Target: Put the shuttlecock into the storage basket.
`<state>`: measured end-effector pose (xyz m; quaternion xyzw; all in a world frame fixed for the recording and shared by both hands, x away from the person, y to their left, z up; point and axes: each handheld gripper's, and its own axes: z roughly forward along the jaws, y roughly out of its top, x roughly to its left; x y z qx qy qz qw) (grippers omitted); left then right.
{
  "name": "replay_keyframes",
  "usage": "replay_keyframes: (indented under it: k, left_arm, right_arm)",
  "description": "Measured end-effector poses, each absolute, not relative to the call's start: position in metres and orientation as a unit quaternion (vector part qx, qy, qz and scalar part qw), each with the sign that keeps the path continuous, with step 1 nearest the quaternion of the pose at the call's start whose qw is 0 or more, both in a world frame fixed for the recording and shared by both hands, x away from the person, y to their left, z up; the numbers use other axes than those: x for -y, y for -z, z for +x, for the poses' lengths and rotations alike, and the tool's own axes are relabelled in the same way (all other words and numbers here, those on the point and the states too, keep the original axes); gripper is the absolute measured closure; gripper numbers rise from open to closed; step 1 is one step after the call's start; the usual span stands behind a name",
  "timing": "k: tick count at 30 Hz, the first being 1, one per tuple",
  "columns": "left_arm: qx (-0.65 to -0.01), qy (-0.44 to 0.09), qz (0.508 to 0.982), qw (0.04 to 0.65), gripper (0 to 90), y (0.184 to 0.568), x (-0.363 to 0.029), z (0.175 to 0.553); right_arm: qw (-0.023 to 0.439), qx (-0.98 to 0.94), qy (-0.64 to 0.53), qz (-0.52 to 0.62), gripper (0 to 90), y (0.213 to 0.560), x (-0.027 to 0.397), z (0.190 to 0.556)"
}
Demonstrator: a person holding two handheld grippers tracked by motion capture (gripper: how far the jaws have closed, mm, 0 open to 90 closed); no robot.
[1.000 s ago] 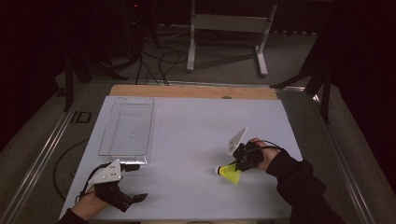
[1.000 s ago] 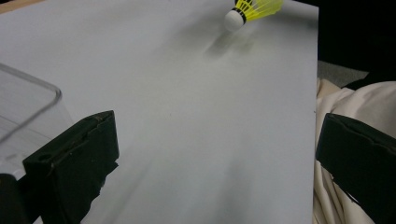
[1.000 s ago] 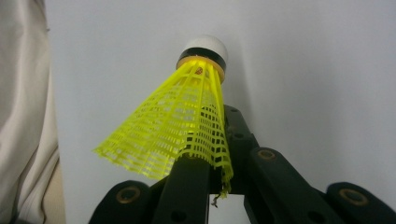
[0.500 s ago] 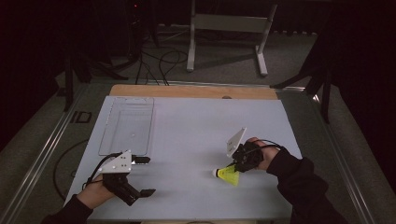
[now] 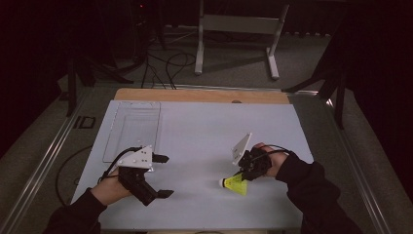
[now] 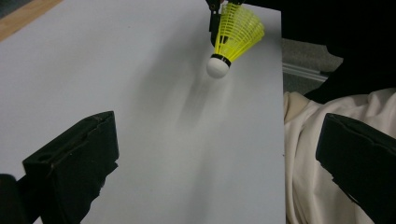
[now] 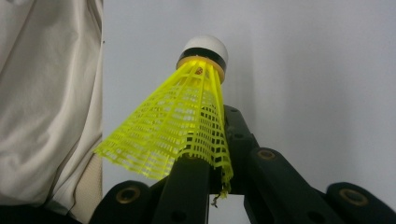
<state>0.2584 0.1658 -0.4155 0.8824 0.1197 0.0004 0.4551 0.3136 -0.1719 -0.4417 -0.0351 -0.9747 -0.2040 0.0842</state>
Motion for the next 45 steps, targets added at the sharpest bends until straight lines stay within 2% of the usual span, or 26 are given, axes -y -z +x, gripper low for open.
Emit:
replay_keyframes:
  k: [18,33,41,45]
  left_arm:
    - [-0.064,0.012,0.906,0.419,0.2,0.397,-0.118,0.276]
    - [-0.031,0.028,0.920,0.389,0.9,0.414,-0.072,0.280]
    - [0.003,0.035,0.933,0.359,15.1,0.427,-0.057,0.277]
    - [0.007,0.029,0.940,0.340,17.1,0.434,-0.050,0.276]
  right_arm:
    - [0.087,0.975,0.205,-0.023,89.4,0.431,0.161,0.313]
    - [0.095,0.973,0.208,-0.025,89.4,0.429,0.154,0.314]
    - [0.100,0.972,0.213,-0.023,89.4,0.428,0.151,0.314]
    - [0.105,0.972,0.210,-0.020,89.4,0.429,0.149,0.313]
